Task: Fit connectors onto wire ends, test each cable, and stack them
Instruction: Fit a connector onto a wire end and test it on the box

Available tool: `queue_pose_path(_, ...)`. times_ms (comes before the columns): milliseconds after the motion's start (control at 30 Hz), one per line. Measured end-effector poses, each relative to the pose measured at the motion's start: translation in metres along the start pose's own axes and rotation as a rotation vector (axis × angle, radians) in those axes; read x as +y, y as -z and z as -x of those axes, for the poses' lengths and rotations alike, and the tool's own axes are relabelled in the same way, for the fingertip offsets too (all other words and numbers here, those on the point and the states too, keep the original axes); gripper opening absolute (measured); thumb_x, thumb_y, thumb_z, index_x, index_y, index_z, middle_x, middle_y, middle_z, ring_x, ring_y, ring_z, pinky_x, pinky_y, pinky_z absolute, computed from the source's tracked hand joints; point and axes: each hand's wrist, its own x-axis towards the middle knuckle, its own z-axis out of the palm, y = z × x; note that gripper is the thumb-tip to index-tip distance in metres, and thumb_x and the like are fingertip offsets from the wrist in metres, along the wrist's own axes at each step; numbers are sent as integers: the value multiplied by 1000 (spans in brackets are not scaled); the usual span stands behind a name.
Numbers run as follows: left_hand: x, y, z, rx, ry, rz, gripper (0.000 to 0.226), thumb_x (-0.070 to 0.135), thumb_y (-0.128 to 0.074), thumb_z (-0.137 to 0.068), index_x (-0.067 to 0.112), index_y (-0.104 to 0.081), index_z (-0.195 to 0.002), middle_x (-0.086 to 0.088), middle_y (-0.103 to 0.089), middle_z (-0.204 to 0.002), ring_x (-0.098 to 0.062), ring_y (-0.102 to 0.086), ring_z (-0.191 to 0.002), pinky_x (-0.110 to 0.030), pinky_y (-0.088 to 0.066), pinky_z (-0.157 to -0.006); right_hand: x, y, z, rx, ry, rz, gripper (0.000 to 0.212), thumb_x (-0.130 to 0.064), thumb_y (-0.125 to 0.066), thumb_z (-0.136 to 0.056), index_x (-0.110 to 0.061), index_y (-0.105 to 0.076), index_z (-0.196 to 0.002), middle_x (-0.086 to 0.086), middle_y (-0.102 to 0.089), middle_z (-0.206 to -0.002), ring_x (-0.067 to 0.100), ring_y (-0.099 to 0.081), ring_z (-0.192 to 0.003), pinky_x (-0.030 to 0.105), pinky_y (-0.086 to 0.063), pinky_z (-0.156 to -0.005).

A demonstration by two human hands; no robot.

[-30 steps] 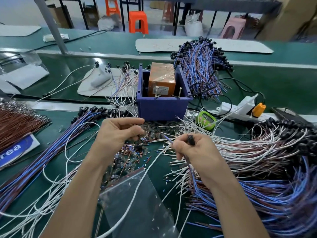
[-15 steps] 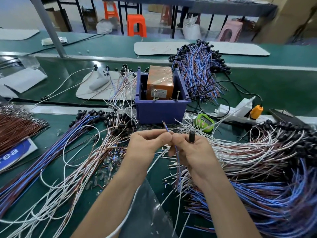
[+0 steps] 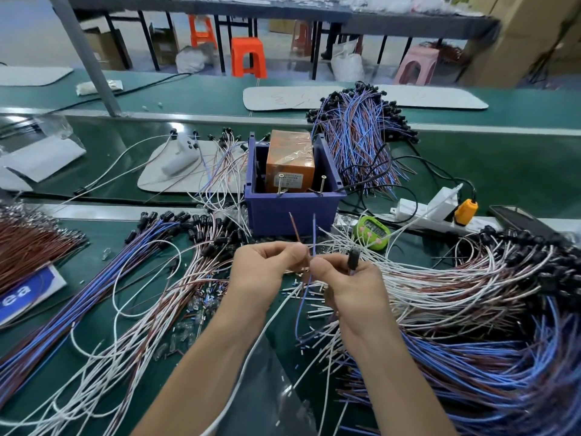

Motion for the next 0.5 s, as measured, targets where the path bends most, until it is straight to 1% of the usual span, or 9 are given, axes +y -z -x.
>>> queue_pose_path(100, 8, -2, -9, 140, 2, 74, 25, 13, -62, -100, 9, -74, -77, -12, -78, -77, -14, -70, -56, -15, -49, -48, 0, -3, -6, 121, -22, -57, 25, -1, -72, -89, -12, -74, -67, 14, -75, -73, -1, -47, -34, 7, -37, -43)
queue_pose_path(167, 12, -2, -19, 217, -11, 35, 24, 17, -58, -102, 11, -70, -82, -12, -76, -69, -15, -65, -47, -16, -44, -41, -2, -4, -10, 184, -43, -75, 17, -8, -72, -91, -13, -72, -75, 13, -77, -78, -1, -47, -34, 13, -35, -52)
queue_pose_path(200, 13, -2, -25, 250, -24, -7, 23, 19, -58, -102, 12, -70, -83, -11, -75, -66, -16, -63, -44, -17, -43, -41, -4, -5, -12, 210, -49, -87, 13, -9, -71, -92, -13, -72, -79, 12, -78, -79, -1, -47, -35, 18, -33, -57)
queue_pose_path(267, 12, -5, -32, 289, -39, -58, 23, 22, -59, -101, 12, -71, -84, -9, -75, -64, -17, -63, -45, -23, -46, -47, -6, -7, -16, 246, -61, -109, 10, -11, -71, -92, -12, -73, -82, 10, -78, -79, -2, -48, -36, 24, -28, -61)
queue_pose_path(333, 9, -9, -38, 294, -41, -60, 24, 23, -62, -100, 13, -72, -81, -8, -75, -64, -19, -64, -47, -27, -47, -53, -7, -10, -20, 264, -75, -115, 17, -10, -72, -92, -14, -73, -75, 9, -77, -76, -1, -47, -37, 26, -26, -61)
queue_pose_path(433, 8, -9, -44, 286, -41, -52, 23, 24, -65, -97, 14, -74, -78, -7, -75, -65, -18, -64, -47, -29, -48, -54, -6, -14, -24, 269, -91, -124, 28, -9, -73, -91, -16, -73, -64, 7, -74, -69, 1, -44, -38, 27, -28, -59)
queue_pose_path(500, 9, -8, -48, 281, -47, -62, 24, 24, -66, -96, 14, -75, -77, -7, -75, -65, -17, -64, -48, -29, -50, -54, -5, -15, -26, 260, -99, -118, 34, -9, -73, -91, -19, -74, -59, 7, -72, -68, 2, -40, -42, 25, -29, -56)
